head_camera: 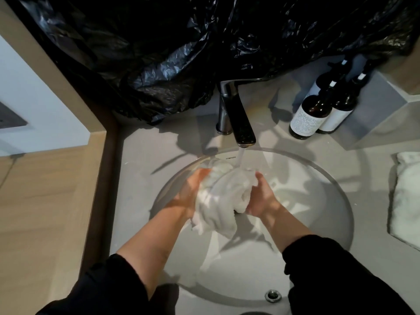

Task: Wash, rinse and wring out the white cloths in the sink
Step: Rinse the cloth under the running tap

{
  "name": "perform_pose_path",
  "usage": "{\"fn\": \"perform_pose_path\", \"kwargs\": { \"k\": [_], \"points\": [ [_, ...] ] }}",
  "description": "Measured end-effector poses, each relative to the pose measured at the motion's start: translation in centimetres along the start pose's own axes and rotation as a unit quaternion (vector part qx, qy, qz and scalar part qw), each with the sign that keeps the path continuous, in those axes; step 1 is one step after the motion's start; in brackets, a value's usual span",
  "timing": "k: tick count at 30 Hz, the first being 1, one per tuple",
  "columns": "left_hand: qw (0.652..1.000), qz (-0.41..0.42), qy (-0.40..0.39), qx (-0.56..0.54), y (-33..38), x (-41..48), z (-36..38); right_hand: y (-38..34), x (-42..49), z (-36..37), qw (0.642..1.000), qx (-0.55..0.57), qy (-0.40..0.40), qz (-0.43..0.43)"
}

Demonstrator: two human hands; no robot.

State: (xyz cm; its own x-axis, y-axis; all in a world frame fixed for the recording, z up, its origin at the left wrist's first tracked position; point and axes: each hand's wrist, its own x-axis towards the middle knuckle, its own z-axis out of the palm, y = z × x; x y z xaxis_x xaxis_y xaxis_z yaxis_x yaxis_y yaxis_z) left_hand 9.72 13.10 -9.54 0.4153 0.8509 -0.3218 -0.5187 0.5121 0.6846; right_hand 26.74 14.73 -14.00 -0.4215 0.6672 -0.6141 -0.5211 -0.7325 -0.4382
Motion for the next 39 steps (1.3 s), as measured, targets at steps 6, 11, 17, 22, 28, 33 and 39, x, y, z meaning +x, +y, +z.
{"fn": "perform_pose_path", "kwargs": {
  "k": [6, 11, 17, 22, 28, 33, 39],
  "points": [
    [0.986, -0.066, 0.08, 0.13, 0.1, -0.8, -0.7, 0.0, -0.5, 1.5, 0.997, -0.006, -0.051, -0.056],
    [0.925, -0.119, 0.039, 0.358, 0.5, -0.8, -1.8, -2.4, -1.0, 2.4, 0.971, -0.118, 0.084, -0.188],
    [0.81, -0.175, 0.012, 0.559, -0.2, -1.0, -3.0, -6.4, -4.4, 4.4, 0.952, -0.187, 0.118, -0.21],
    [0.829, -0.047, 0.015, 0.557, -0.3, -1.2, -0.5, -7.2, -6.7, 4.9, 0.948, -0.235, 0.027, -0.213],
    [0.877, 0.054, -0.009, 0.477, 0.6, -1.3, 5.2, -7.6, -10.0, 6.1, 0.891, -0.411, -0.04, -0.19],
    [0.761, -0.028, 0.043, 0.647, 2.3, -2.2, 6.0, -8.9, -12.6, 5.1, 0.724, -0.663, -0.037, -0.184],
    [0.738, 0.043, 0.023, 0.673, 4.7, -3.7, 7.0, -8.8, -14.2, 5.8, 0.586, -0.806, -0.053, -0.071]
  ]
}}
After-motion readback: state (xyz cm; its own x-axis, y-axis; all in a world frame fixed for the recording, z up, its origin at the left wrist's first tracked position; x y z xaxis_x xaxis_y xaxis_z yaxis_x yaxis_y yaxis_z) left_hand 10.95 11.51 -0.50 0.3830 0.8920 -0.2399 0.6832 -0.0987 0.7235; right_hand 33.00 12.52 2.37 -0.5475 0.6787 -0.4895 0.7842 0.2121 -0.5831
